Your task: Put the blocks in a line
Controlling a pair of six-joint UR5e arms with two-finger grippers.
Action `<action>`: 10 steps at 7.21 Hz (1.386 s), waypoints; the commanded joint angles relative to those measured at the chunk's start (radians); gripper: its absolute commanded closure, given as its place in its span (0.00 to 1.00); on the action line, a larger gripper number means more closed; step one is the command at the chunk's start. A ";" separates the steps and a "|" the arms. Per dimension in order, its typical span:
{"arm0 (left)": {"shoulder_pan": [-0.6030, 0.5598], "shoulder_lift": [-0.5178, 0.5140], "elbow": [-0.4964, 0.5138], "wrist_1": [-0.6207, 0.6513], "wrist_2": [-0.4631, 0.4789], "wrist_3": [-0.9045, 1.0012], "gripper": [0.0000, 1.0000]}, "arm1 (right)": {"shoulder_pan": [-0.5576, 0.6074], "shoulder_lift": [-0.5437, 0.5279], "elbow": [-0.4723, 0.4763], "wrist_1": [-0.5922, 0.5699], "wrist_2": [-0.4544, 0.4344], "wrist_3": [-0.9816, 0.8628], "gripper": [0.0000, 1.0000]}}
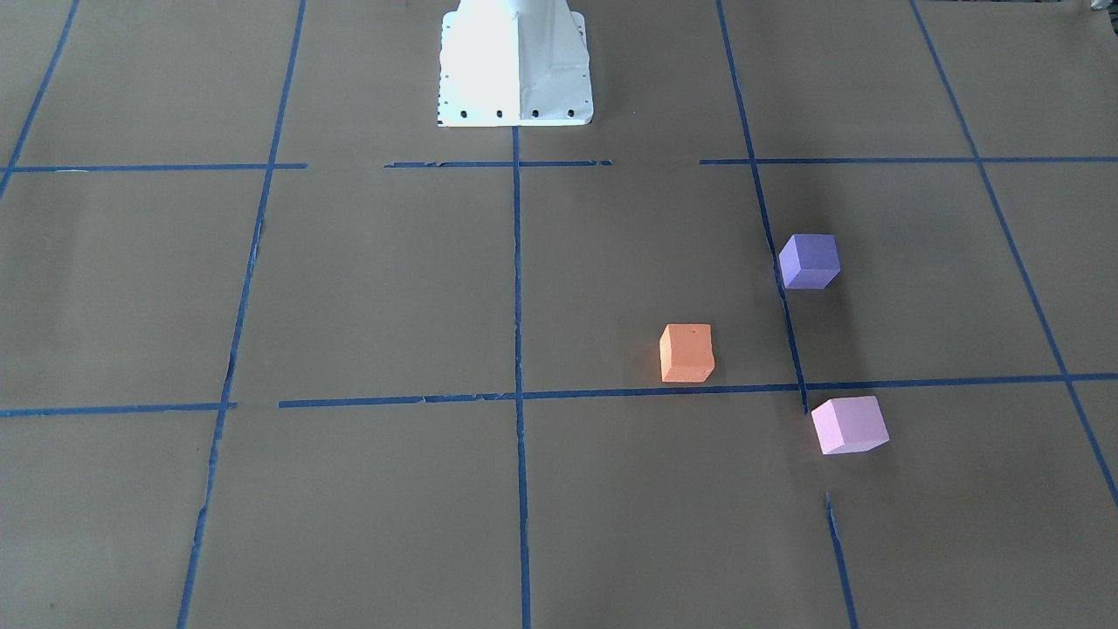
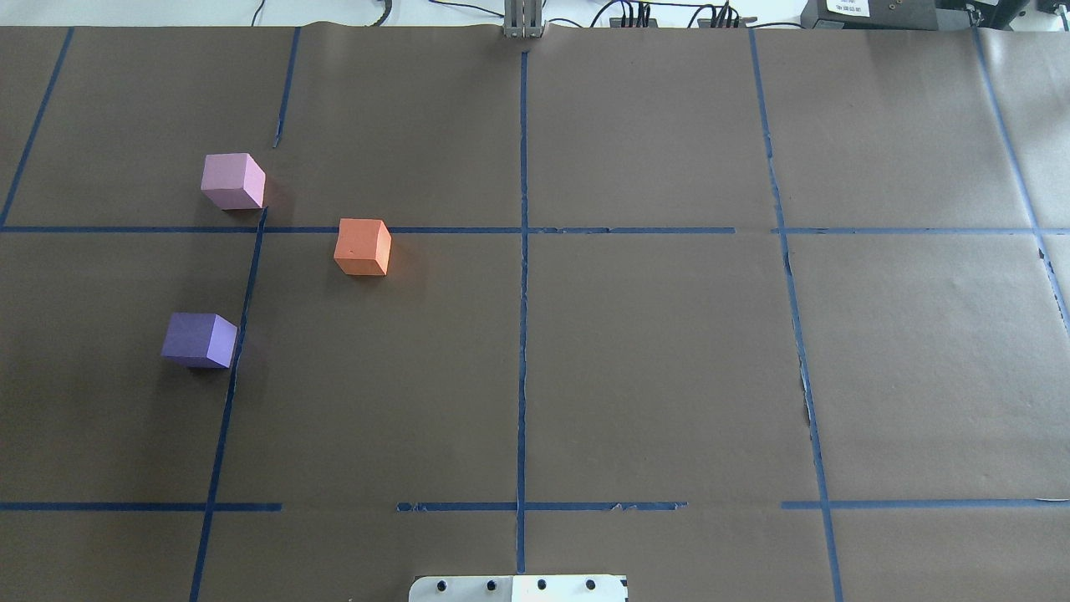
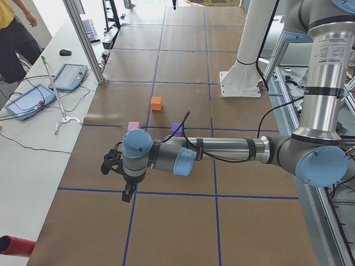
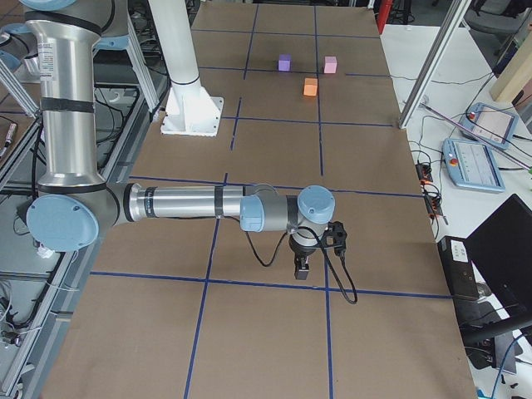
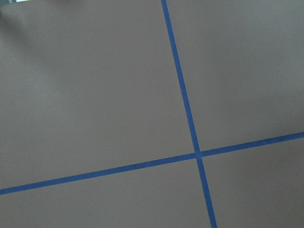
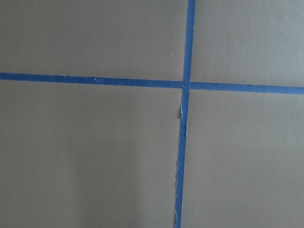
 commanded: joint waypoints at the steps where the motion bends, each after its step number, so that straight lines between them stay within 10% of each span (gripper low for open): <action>1: 0.003 -0.002 -0.001 0.045 -0.006 -0.005 0.00 | 0.000 0.000 0.000 0.000 0.000 0.000 0.00; 7: 0.010 0.019 -0.127 0.051 -0.008 -0.112 0.00 | 0.000 0.000 0.000 0.000 0.000 0.000 0.00; 10: 0.272 -0.004 -0.182 -0.105 0.003 -0.433 0.00 | 0.000 0.000 0.000 0.000 0.000 0.000 0.00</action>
